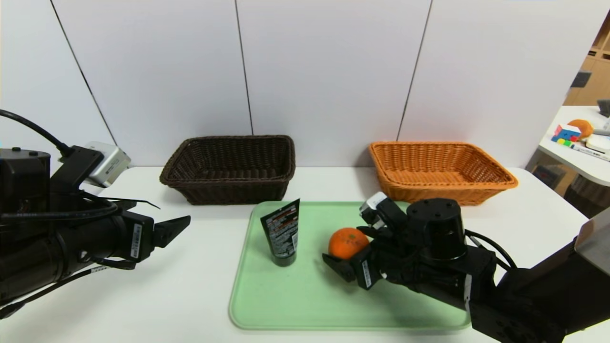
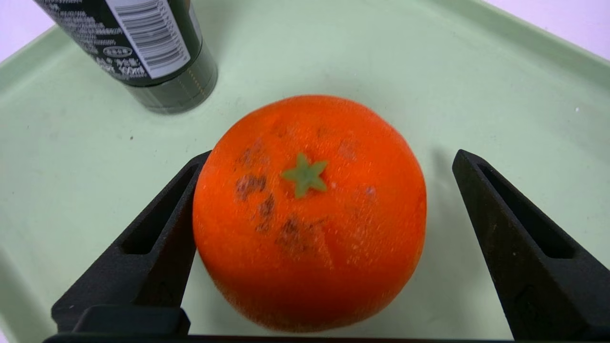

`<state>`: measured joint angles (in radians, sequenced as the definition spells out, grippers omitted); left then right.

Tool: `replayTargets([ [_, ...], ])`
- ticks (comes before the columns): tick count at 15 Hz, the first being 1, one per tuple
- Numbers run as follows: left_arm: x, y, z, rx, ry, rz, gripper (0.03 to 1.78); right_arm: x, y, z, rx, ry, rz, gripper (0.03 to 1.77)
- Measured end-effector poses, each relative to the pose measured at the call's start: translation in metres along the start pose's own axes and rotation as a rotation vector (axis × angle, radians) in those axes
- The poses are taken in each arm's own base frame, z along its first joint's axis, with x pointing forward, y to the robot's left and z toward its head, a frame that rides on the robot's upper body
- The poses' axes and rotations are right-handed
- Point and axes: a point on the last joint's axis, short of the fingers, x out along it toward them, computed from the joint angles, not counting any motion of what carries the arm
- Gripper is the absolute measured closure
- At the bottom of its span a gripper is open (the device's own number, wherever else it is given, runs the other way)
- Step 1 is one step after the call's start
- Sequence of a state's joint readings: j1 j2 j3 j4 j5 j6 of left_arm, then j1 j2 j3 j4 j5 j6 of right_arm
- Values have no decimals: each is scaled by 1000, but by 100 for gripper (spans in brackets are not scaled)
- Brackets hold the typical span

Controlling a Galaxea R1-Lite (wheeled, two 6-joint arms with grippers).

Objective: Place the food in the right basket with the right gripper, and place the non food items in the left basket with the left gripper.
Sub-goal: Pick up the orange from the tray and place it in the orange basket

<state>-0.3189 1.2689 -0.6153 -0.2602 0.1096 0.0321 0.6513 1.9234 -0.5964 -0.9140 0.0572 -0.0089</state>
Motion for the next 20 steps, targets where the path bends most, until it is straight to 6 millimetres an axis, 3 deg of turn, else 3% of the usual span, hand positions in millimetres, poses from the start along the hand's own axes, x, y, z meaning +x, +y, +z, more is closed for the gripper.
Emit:
replayTargets([
  [3, 1, 0, 0, -7, 3, 0, 12, 1, 0, -3, 0, 3, 0, 13],
  [5, 1, 0, -1, -8, 6, 0, 12, 1, 0, -1, -4, -15, 3, 49],
  [6, 1, 0, -1, -9, 7, 0, 12, 1, 0, -2, -5, -14, 4, 57],
  [13, 1, 0, -2, -16, 10, 1, 12, -8, 2, -7, -41, -9, -10, 61],
  [16, 1, 0, -4, -16, 17, 3, 12, -11, 0, 14, -81, -80, -87, 61],
  [20, 1, 0, -5, -14, 21, 5, 12, -22, -16, 84, -66, -237, -177, 61],
])
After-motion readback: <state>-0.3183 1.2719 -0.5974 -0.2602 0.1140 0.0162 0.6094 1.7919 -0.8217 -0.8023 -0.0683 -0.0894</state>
